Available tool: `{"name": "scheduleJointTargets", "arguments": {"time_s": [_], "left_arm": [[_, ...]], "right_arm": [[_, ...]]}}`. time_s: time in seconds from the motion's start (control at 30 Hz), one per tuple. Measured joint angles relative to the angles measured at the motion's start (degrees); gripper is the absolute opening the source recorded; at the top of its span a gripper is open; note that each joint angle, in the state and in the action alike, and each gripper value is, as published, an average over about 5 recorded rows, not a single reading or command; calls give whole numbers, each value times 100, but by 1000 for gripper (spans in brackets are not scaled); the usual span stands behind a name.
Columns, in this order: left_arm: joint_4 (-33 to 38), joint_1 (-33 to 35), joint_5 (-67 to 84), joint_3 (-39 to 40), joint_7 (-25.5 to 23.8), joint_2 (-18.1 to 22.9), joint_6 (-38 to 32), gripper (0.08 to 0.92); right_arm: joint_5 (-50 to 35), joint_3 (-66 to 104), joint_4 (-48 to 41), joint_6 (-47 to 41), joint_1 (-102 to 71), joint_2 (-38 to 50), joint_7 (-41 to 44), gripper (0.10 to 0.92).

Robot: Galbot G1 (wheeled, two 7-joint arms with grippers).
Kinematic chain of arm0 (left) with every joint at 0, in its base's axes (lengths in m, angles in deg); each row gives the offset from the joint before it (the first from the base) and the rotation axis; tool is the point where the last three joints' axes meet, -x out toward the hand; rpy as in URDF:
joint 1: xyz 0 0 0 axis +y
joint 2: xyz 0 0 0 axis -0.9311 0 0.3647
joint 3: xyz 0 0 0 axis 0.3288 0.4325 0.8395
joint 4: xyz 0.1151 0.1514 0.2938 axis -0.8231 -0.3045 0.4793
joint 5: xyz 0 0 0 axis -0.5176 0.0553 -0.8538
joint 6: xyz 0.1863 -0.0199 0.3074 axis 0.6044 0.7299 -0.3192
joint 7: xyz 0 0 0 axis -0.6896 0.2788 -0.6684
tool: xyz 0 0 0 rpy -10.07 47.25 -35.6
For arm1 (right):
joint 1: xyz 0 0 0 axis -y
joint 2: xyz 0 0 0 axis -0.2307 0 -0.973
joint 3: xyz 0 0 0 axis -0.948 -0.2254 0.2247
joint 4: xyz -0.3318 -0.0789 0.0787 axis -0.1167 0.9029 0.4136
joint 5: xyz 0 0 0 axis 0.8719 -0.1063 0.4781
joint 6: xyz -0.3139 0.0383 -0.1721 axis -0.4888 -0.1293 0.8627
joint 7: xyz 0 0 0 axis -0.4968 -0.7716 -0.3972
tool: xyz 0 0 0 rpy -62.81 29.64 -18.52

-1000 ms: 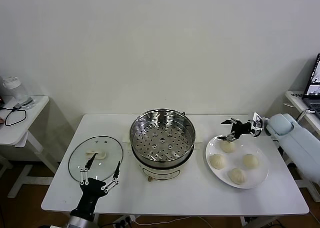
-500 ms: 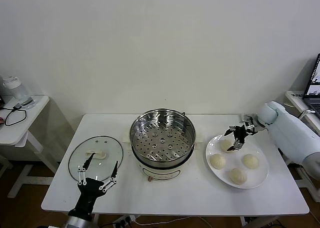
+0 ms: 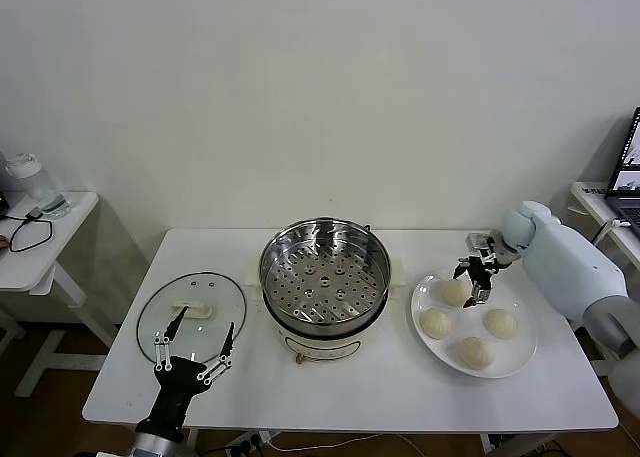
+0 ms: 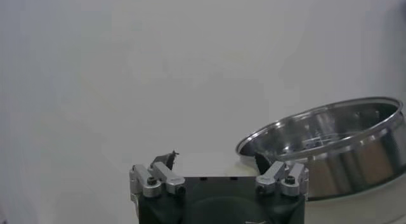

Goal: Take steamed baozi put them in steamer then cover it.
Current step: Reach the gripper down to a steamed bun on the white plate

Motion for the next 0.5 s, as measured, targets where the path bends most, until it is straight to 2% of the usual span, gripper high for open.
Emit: {"name": "scheduleJointTargets", "arguments": {"time_s": [0.27, 0.5], "left_arm": [[-1, -12, 5, -33, 7, -5, -4, 823], [11, -15, 6, -30, 15, -2, -6, 823]], "right_arm": [[129, -17, -36, 84, 17, -62, -88, 713], [115, -87, 131, 181, 102, 32, -112, 692]]}}
